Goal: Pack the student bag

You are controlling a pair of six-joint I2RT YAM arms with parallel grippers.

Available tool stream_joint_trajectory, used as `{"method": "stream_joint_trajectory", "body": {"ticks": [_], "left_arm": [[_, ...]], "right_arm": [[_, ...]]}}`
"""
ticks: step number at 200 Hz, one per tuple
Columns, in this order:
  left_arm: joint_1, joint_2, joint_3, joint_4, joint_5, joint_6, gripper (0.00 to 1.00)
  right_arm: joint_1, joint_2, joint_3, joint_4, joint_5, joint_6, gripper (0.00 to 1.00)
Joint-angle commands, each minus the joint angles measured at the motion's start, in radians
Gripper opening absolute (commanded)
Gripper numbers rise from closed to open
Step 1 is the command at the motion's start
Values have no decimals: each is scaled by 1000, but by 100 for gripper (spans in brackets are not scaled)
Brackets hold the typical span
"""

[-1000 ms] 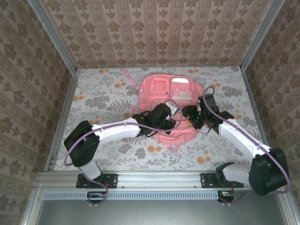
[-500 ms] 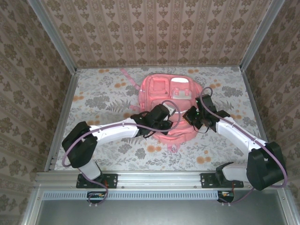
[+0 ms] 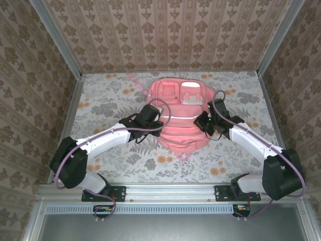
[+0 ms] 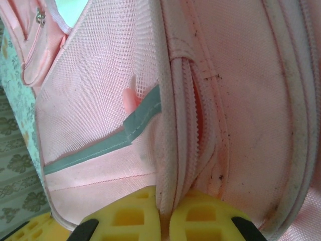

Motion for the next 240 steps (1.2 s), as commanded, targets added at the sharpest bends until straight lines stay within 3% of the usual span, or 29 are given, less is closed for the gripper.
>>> {"method": "stream_joint_trajectory", "body": {"ticks": [1, 22, 78, 114, 137, 147, 173, 182, 216, 240], "left_arm": [[61, 6, 18, -61, -93, 8, 0], [83, 44, 64, -79, -99, 53, 0], [151, 91, 98, -68, 95, 248, 0], [179, 166, 209, -116, 61, 239, 0], [205, 177, 247, -126, 81, 193, 15], [211, 162, 245, -130, 91, 180, 26], [223, 72, 202, -156, 73, 141, 56], [230, 32, 175, -169, 41, 113, 66], [298, -122, 42, -267, -153, -55, 88], [410, -229, -87, -327, -170, -182, 97]], "right_arm": [[-12, 21, 30, 2, 57, -53, 3], [-13, 16, 36, -22, 84, -69, 1], [-14, 25, 51, -30, 113, -88, 0], [-13, 23, 53, -24, 97, -92, 0], [-14, 12, 47, -21, 78, -91, 0], [-14, 6, 49, -23, 66, -91, 7], [-8, -17, 61, -39, 56, -137, 47], [-2, -26, 71, -50, 66, -162, 56], [39, -45, 101, -86, 94, -267, 80], [90, -61, 100, -70, 135, -308, 88]]}}
